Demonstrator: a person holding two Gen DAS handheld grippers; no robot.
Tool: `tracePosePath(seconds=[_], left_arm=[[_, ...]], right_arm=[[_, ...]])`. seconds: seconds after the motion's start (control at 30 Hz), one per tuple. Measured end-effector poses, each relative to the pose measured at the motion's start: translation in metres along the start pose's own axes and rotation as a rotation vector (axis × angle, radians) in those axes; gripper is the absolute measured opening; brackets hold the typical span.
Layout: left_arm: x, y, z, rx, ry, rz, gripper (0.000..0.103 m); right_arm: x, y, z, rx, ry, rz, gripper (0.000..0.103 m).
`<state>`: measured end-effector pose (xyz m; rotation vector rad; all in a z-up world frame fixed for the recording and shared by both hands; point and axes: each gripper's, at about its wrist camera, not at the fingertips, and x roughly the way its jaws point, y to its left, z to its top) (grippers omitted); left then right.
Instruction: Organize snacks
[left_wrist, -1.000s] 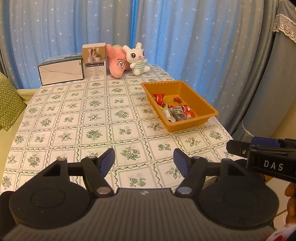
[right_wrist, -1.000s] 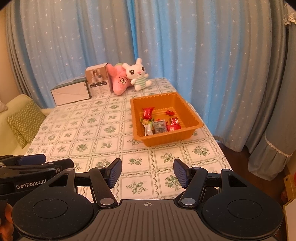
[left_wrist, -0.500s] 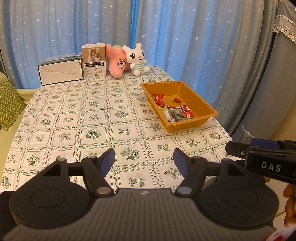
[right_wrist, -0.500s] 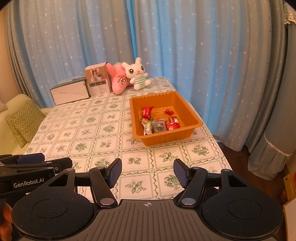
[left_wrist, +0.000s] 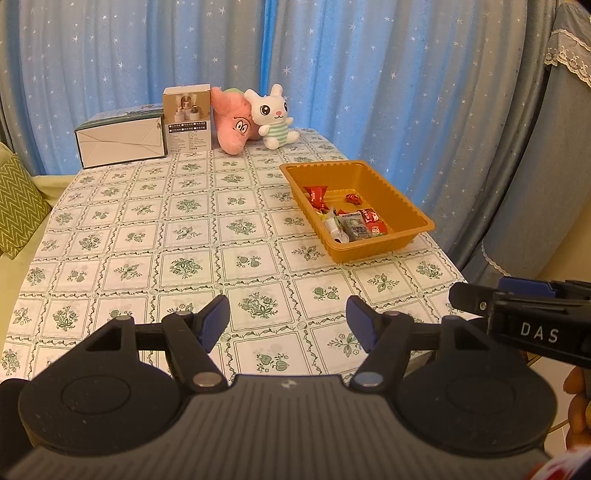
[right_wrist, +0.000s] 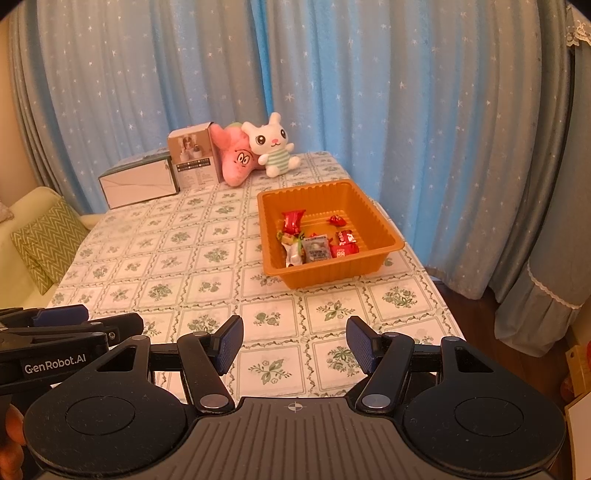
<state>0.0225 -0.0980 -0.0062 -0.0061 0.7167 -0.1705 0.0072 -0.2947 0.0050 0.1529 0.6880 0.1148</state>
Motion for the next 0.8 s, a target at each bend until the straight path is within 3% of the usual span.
tracePosePath(seconds=[0.8], left_arm=[[0.001,0.0006,-0.0004,-0.021,-0.015,-0.018,0.067]], right_arm=[[0.001,-0.0017,-0.0019,0.002,-0.002,0.0,0.062]])
